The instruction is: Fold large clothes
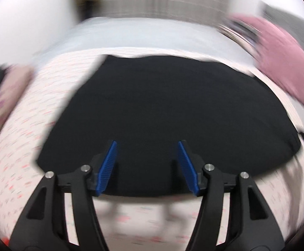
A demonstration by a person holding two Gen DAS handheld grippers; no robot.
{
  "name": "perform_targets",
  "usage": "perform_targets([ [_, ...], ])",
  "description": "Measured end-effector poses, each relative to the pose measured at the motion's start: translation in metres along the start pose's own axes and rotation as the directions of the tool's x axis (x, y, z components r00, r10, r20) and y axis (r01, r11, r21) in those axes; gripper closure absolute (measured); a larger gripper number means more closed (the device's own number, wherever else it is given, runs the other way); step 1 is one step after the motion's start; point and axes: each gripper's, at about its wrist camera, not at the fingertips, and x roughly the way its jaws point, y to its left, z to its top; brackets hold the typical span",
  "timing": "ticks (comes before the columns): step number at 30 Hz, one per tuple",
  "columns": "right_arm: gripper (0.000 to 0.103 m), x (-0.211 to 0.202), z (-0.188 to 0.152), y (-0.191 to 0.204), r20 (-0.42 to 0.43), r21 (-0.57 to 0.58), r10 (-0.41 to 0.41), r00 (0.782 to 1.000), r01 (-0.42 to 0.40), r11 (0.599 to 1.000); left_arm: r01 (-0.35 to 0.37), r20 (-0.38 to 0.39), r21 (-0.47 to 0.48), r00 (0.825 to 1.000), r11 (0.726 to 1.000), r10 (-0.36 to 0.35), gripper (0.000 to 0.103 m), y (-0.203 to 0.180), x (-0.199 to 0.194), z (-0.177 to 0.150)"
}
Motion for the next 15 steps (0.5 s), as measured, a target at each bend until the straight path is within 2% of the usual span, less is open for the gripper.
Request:
perform_targets([
  [1,0.008,-0.001,-0.001,0.002,-0.002,-0.001,0.014,1.000,-0.014,1.000,0.032,-0.014,0.062,0.999,0.998,-0.031,0.041,-0.024,0.005,-0.001],
  [4,0.008,-0.005,-0.007,0.012,-0.004,-0.022,0.046,0.999,-0.046,0.999,0.064,-0.063,0.153,0.997,0.986,-0.055,0.041,-0.060,0.027,-0.004],
  [6,0.008,0.005,-0.002,0.034,-0.009,-0.050,0.055,0.998,-0.056,0.997,0.039,-0.081,0.155,0.996,0.987,-0.027,0.037,-0.063,0.045,-0.006],
  [7,0.008,0.008,-0.002,0.039,-0.022,-0.065,0.059,0.998,-0.061,0.996,0.040,-0.117,0.142,0.993,0.989,-0.024,0.035,-0.061,0.058,-0.008],
  [9,0.008,0.019,-0.003,0.046,-0.069,-0.092,0.053,0.996,-0.059,0.994,0.057,-0.139,0.117,0.989,0.992,-0.041,0.035,-0.058,0.067,-0.010],
  [12,0.008,0.027,-0.004,0.048,-0.084,-0.122,0.009,0.996,-0.019,0.992,0.041,-0.143,0.128,0.989,0.991,-0.023,0.035,-0.065,0.063,-0.005],
  [15,0.008,0.015,-0.001,0.048,-0.057,-0.099,0.055,0.997,-0.061,0.993,0.041,-0.149,0.110,0.988,0.993,-0.024,0.035,-0.061,0.058,0.007],
])
